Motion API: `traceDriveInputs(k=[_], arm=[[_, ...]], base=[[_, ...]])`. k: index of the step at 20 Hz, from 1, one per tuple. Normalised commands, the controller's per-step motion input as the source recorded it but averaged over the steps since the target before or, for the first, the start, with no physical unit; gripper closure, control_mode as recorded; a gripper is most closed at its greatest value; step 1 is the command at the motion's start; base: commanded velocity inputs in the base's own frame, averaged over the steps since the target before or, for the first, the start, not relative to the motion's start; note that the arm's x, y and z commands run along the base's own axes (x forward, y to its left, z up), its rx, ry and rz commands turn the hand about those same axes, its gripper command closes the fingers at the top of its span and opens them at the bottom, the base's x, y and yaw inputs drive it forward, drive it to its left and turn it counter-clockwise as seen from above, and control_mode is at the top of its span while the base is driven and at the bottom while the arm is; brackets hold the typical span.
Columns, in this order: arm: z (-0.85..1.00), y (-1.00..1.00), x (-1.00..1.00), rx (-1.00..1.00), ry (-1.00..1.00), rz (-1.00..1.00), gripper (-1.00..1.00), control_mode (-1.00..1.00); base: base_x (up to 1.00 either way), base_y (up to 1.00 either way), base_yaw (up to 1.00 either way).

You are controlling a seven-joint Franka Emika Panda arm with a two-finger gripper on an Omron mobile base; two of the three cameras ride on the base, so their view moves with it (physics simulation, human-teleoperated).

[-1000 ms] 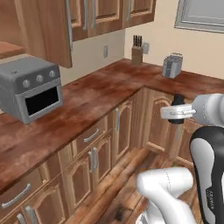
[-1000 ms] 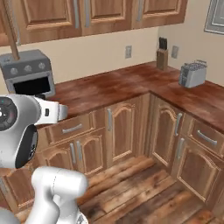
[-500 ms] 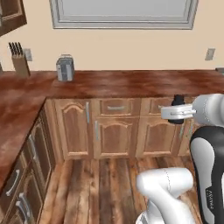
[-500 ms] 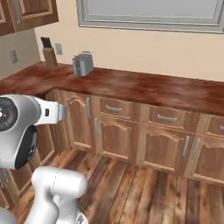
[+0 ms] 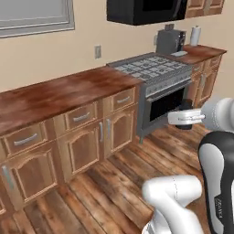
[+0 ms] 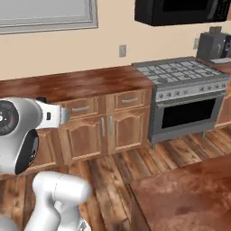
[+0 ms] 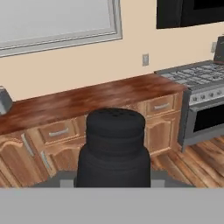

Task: Retrieve the shaker from the cabinet and place it next the steak on a plate on the dining table.

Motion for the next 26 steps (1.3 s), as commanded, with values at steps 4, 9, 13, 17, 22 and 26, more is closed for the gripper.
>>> traceDriveInputs(k=[4, 9, 13, 17, 22, 26], arm=[[0.0, 0.0, 0.0, 0.0, 0.0, 0.0, 1.0, 1.0], [0.0, 0.0, 0.0, 0.0, 0.0, 0.0, 1.0, 1.0], [0.0, 0.0, 0.0, 0.0, 0.0, 0.0, 1.0, 1.0], [0.0, 0.0, 0.0, 0.0, 0.0, 0.0, 1.0, 1.0], [0.0, 0.0, 0.0, 0.0, 0.0, 0.0, 1.0, 1.0], [0.0, 0.0, 0.0, 0.0, 0.0, 0.0, 1.0, 1.0]], base=[[0.0, 0.0, -1.0], [0.0, 0.0, -1.0], [0.0, 0.0, -1.0], [0.0, 0.0, -1.0], [0.0, -0.4, -0.81], [0.04, -1.0, -0.01]])
